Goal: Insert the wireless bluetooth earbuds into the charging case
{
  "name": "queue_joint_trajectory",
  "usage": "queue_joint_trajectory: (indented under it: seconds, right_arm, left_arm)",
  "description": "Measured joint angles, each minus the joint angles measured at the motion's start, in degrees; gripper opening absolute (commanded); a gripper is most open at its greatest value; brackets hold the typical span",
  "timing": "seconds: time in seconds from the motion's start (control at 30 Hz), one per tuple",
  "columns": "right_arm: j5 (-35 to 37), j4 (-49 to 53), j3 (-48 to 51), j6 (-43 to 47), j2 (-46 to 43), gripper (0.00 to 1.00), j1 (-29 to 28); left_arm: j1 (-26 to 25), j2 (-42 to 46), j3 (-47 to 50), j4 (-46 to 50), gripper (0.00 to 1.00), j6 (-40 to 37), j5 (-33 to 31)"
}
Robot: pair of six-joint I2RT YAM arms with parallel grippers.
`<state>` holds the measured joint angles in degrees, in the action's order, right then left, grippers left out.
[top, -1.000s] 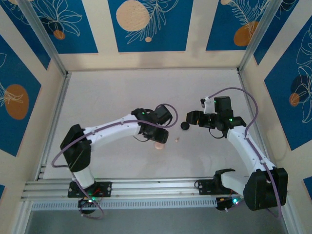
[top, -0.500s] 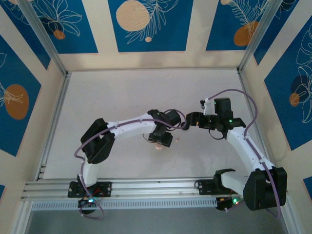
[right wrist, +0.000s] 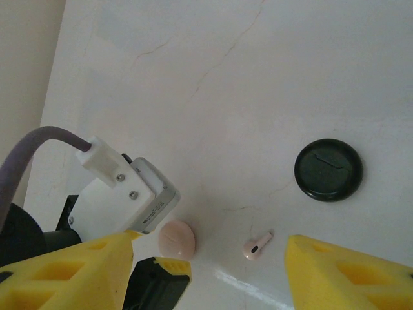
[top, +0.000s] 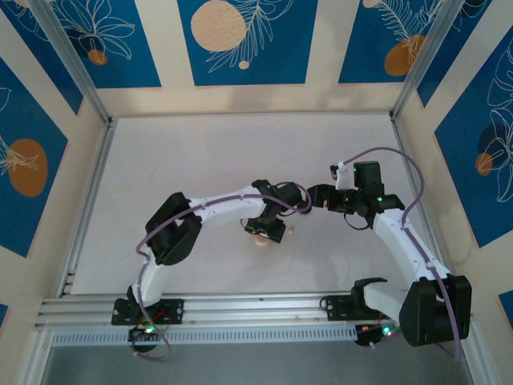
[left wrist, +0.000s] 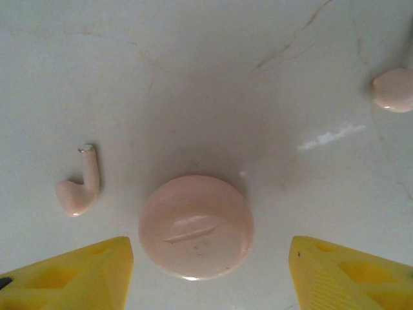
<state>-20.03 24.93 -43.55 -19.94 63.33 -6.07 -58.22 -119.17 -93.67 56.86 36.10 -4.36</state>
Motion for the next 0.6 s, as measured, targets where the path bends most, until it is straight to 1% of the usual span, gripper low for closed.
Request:
queue_joint_trajectory:
  seconds: [0.5,0.6]
  right_arm:
    - [-0.35,0.42,0.26,0.44,0.00,0.64,0.52]
    - [-0.35,0.42,0.26,0.44,0.00,0.64,0.59]
  left_arm:
    - [0.02,-1.90,-0.37,1.01,0.65,0.00,-0.20]
    - [0.09,-1.99,-0.35,0.81,0.63,0.02,0.09]
